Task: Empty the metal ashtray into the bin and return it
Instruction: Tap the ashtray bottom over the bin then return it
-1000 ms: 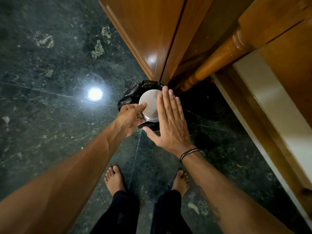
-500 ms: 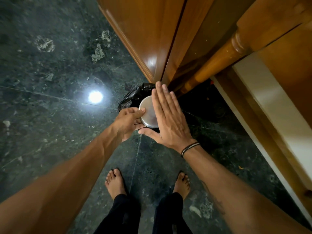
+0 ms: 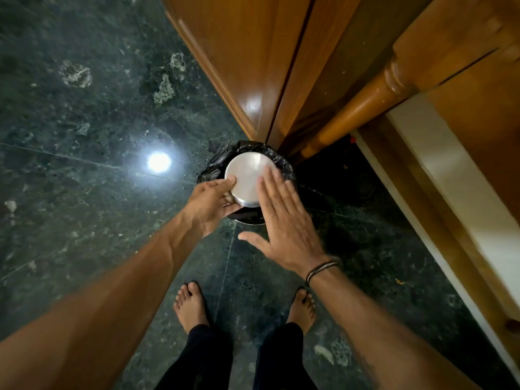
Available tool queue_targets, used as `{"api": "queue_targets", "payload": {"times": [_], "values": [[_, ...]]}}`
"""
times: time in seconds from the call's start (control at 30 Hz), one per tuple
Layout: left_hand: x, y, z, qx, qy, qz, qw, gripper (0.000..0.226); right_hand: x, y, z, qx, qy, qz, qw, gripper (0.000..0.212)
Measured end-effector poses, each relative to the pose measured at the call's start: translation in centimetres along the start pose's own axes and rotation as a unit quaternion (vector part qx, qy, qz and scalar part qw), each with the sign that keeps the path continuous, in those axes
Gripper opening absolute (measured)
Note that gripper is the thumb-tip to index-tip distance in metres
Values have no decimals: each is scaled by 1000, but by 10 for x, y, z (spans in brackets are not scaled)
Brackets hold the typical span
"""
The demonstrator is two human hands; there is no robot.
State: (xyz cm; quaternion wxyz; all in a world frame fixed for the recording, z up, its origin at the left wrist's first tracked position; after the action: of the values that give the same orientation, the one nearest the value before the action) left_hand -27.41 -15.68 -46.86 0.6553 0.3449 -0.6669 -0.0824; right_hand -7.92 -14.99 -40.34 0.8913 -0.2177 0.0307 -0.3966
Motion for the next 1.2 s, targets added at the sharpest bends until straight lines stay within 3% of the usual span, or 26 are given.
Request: {"api": "queue_targets", "payload": {"times": [0.07,0.17,0.27,0.37,0.47,0.53,0.6,0.67,0.77,0.8,0.87,0.9,0.93,1.0,1.1,1.2], "values": [[2,0,-1,-19,0,2,1000,16,3,0,-10,9,-37,1,999,109],[5,1,-3,-23,0,9,1000,16,0,1,-4,15,13,-2,1000,100],[9,2,-5,-21,6,7,1000,16,-3,2,-2,-12,-27,11,1000,103],[10,5,-6,-11,-4,11,1000,24,-5,6,7,-5,-3,20,1000,102],[13,10,-6,-39,-12,14,999,30,-7,11,7,-13,-72,41,996,106],[14,12,-6,-44,-8,16,999,21,-4,16,12,-29,-30,43,998,101],[19,15,-5,-37,-6,11,999,18,-6,19,20,-109,12,-4,994,93],[22,17,-4,-42,-13,9,999,19,-8,22,25,-217,21,-111,970,83],[33,21,-7,-62,-28,2,998,9,-14,31,27,-340,39,-317,884,60],[37,23,-8,-66,-32,0,997,8,-19,31,31,-405,43,-391,825,56],[42,24,-8,-83,-43,-10,996,7,-25,29,34,-563,29,-510,649,58],[45,24,-7,-98,-50,-15,994,5,-26,25,39,-621,14,-538,569,60],[47,25,-7,-109,-52,-19,992,3,-27,21,43,-659,3,-546,517,63],[54,30,-7,-120,-56,-32,991,3,-29,18,49,-697,-4,-544,468,70],[70,40,-11,-134,-50,-64,988,10,-30,13,56,-713,-14,-539,447,74],[85,45,-17,-108,-40,-65,991,20,-28,7,73,-736,-1,-511,444,62]]}}
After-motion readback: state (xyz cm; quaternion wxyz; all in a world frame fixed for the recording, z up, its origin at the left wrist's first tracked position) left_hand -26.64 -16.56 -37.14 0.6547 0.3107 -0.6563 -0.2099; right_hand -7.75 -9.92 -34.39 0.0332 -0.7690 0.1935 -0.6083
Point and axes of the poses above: each hand's wrist, its own x-axis away from the middle knuckle, its own z-axis out of the back of the hand, y = z × x, the point moved 3 cm from there along -x, towards the middle knuckle, and after that the axes turned 12 degrees about -x, right-handed, at the moved point
